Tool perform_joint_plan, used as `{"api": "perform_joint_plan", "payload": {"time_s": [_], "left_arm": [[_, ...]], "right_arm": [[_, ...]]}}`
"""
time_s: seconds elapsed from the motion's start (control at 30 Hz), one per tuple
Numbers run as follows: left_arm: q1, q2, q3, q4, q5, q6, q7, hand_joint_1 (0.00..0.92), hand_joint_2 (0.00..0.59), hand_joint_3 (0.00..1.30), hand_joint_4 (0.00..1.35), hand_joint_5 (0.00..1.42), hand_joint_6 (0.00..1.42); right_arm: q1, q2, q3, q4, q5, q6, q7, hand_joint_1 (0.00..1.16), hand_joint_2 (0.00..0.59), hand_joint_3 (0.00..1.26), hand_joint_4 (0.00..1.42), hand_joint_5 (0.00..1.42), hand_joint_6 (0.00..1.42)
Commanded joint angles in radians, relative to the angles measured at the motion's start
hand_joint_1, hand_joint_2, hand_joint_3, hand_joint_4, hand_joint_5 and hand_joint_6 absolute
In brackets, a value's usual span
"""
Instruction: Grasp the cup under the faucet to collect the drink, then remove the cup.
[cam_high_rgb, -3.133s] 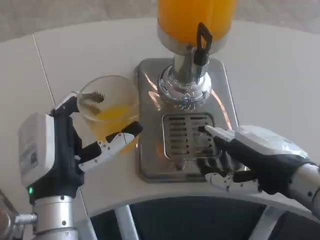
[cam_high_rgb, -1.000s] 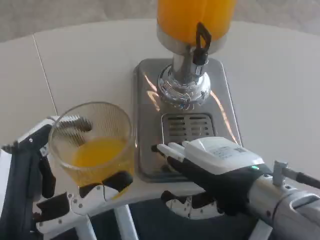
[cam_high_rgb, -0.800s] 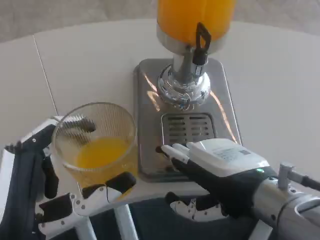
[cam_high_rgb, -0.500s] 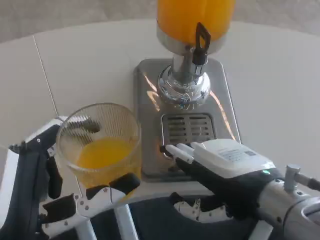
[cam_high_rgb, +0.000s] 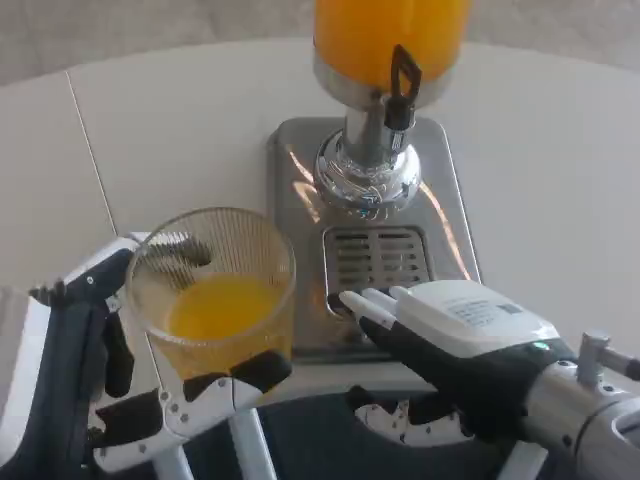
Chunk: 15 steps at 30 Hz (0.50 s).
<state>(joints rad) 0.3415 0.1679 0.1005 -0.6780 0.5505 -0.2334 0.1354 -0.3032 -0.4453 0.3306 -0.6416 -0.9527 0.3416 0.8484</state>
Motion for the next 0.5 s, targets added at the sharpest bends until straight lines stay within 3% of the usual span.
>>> {"api": "perform_joint_plan", "payload": {"time_s": [0.03, 0.23, 0.5], "left_arm": [[-0.009, -0.01, -0.005, -0.038, -0.009, -0.029, 0.001, 0.49, 0.094, 0.98, 1.13, 1.34, 1.42], [0.0, -0.017, -0.005, -0.049, -0.005, -0.024, -0.006, 0.49, 0.094, 0.98, 1.13, 1.34, 1.42], [-0.001, -0.031, -0.008, -0.058, 0.002, -0.019, -0.014, 0.49, 0.098, 0.98, 1.13, 1.34, 1.42]], "right_arm": [[0.018, -0.004, -0.015, -0.018, 0.0, -0.013, 0.005, 0.43, 0.532, 0.0, 0.0, 0.0, 0.0], [0.034, -0.004, -0.025, -0.029, -0.006, -0.02, -0.002, 0.43, 0.532, 0.0, 0.0, 0.0, 0.0], [0.093, 0.001, -0.034, -0.082, -0.077, -0.059, -0.036, 0.44, 0.533, 0.0, 0.0, 0.0, 0.0]]}}
